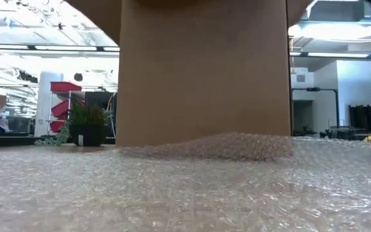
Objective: Wrap mug
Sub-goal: Wrap the red mug in the bubble wrap
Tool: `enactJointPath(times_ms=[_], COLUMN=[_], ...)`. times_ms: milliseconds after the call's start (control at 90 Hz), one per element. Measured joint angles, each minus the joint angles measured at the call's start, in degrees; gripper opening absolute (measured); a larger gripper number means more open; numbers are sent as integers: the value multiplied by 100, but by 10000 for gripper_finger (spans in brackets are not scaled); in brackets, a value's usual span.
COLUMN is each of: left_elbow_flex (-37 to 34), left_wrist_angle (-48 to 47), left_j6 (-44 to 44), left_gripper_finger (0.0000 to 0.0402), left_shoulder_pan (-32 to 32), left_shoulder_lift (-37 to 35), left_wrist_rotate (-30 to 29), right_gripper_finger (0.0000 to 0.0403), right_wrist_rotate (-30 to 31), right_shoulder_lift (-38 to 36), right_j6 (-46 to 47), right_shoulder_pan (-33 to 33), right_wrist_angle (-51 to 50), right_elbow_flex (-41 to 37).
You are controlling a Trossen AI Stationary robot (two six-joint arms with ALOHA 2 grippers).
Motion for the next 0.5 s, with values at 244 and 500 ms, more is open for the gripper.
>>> enactJointPath(times_ms=[244,500], left_elbow_flex=[-320,-1618], left_wrist_angle=[-164,-318], left_j6=[42,-426], left_gripper_finger=[0,0], left_shoulder_pan=[-424,-881], left_shoulder_lift=[405,536], left_wrist_rotate=[-15,-346], right_gripper_finger=[209,165], right_wrist_rotate=[1095,1950], right_shoulder_lift=[-1315,-1522], right_j6=[756,1269], right_shoulder_pan=[110,-959], right_wrist_angle=[129,-255], right_elbow_flex=[0,-9])
